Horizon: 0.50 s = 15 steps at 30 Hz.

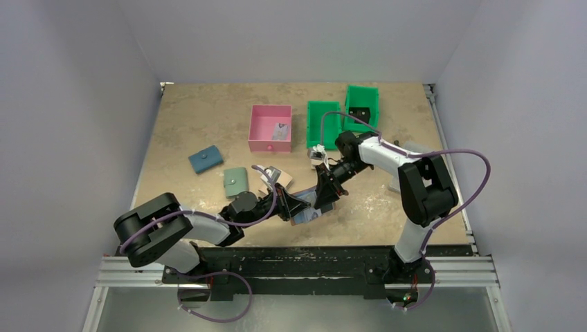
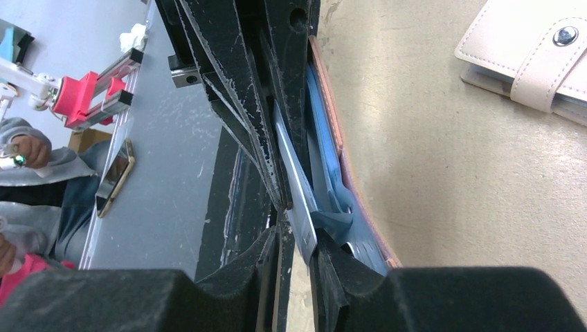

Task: Take the credit cards out of the card holder
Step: Remove the credit card from the card holder.

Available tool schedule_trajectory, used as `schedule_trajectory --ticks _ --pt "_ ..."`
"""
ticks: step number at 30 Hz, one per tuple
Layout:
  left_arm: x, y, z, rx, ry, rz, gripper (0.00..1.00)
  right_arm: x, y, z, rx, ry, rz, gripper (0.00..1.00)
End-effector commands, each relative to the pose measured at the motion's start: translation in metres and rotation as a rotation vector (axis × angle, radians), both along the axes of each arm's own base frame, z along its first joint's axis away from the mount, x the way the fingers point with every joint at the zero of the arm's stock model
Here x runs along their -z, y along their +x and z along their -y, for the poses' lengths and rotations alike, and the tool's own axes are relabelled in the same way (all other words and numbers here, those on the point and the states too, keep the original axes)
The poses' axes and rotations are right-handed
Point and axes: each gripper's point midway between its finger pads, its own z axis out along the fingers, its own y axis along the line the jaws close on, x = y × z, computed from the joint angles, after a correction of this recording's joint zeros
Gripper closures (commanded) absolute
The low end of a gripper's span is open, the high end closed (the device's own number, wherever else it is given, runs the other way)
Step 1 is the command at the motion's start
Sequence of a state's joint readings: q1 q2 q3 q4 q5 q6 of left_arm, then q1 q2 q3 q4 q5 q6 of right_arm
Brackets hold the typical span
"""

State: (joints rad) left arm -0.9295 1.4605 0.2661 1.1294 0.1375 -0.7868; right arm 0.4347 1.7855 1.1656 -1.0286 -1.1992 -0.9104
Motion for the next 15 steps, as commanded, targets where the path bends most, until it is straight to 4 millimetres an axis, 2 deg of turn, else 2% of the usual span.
schedule_trajectory --ticks 1,15 --pt "-0.0188 0.0058 -0.0047 -0.039 -0.055 0.042 1.0 -0.0149 0.0011 -0.005 -0.013 0.059 -0.001 0.72" --pt "-0.0119 0.0119 -0.0134 -0.093 -0.006 0.031 1.0 -0.0135 -0.001 -0.0031 -0.025 0.055 0.002 0.82"
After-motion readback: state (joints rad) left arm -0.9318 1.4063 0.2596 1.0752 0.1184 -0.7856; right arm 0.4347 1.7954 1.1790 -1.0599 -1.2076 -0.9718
